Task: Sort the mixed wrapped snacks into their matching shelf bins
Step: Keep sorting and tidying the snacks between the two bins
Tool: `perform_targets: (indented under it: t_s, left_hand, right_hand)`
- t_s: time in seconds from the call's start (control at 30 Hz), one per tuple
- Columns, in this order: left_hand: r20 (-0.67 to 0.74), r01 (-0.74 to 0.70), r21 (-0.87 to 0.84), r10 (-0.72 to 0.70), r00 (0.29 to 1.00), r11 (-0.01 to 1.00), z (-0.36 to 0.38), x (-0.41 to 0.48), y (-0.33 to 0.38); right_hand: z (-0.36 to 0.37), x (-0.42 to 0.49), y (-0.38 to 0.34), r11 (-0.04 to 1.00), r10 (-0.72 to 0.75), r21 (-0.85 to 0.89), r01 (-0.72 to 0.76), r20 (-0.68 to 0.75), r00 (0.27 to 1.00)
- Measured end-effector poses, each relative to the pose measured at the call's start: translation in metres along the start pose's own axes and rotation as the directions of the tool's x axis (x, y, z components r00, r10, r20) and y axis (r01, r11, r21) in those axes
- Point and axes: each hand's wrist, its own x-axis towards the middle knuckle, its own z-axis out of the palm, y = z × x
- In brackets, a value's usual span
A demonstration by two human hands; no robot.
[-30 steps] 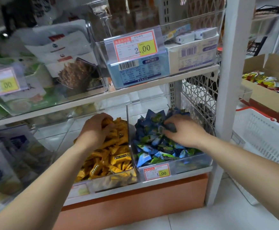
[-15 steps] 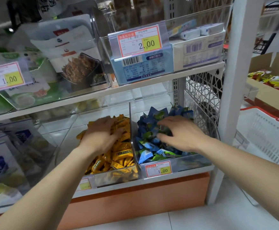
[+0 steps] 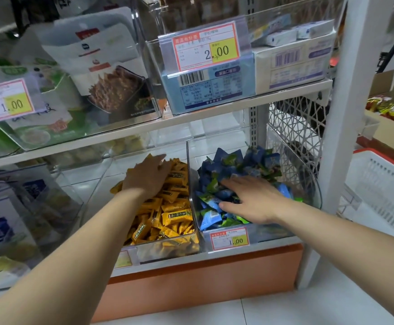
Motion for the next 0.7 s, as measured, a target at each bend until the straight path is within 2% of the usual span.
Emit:
perform_targets:
  t_s: [0.03, 0.1, 0.17, 0.23, 0.3, 0.37, 0.43, 0.53, 0.6, 0.7]
  left_hand:
    - [0.05, -0.022, 0.024, 0.021, 0.999, 0.999, 0.002, -0.007, -0.003]
    - [0.088, 0.02, 0.085, -0.027, 0.996, 0.996, -0.001, -0.016, -0.008]
    - [0.018, 0.075, 0.167, -0.079, 0.997, 0.983, -0.008, -0.02, -0.003]
    - [-0.075, 0.064, 0.197, -0.05, 0.996, 0.978, -0.018, -0.024, 0.017]
    - [-0.153, -0.03, 0.075, 0.041, 0.987, 0.997, -0.026, -0.033, 0.046]
    - [-0.181, -0.189, -0.079, 0.173, 0.968, 0.979, -0.028, -0.042, 0.082]
    - [-0.089, -0.277, -0.207, 0.263, 0.961, 0.938, -0.02, -0.041, 0.118]
    - [0.13, -0.215, -0.305, 0.265, 0.956, 0.928, 0.008, -0.018, 0.161]
    - [0.163, -0.181, -0.29, 0.235, 0.958, 0.94, 0.029, 0.002, 0.179]
    - [0.168, -0.116, -0.279, 0.168, 0.971, 0.953, 0.054, 0.029, 0.19]
  right_hand:
    - [-0.001, -0.001, 0.0, 1.0, 0.004, -0.002, -0.004, 0.001, 1.0]
    - [-0.004, -0.003, -0.002, 1.0, 0.009, -0.029, -0.01, -0.012, 1.0]
    - [-0.008, -0.005, -0.003, 0.996, 0.023, -0.081, -0.029, -0.077, 0.997]
    - [-0.016, -0.008, 0.003, 0.992, 0.093, -0.075, -0.104, -0.141, 0.986]
    - [-0.022, -0.01, 0.016, 0.975, 0.219, 0.01, -0.22, -0.16, 0.963]
    - [-0.026, -0.011, 0.031, 0.938, 0.338, 0.125, -0.323, -0.124, 0.933]
    - [-0.027, -0.008, 0.04, 0.896, 0.397, 0.258, -0.361, -0.103, 0.912]
    - [-0.024, 0.005, 0.047, 0.769, 0.476, 0.513, -0.382, -0.059, 0.877]
    - [-0.021, 0.012, 0.053, 0.671, 0.525, 0.624, -0.4, -0.02, 0.851]
    - [-0.013, 0.025, 0.061, 0.633, 0.524, 0.664, -0.399, 0.011, 0.851]
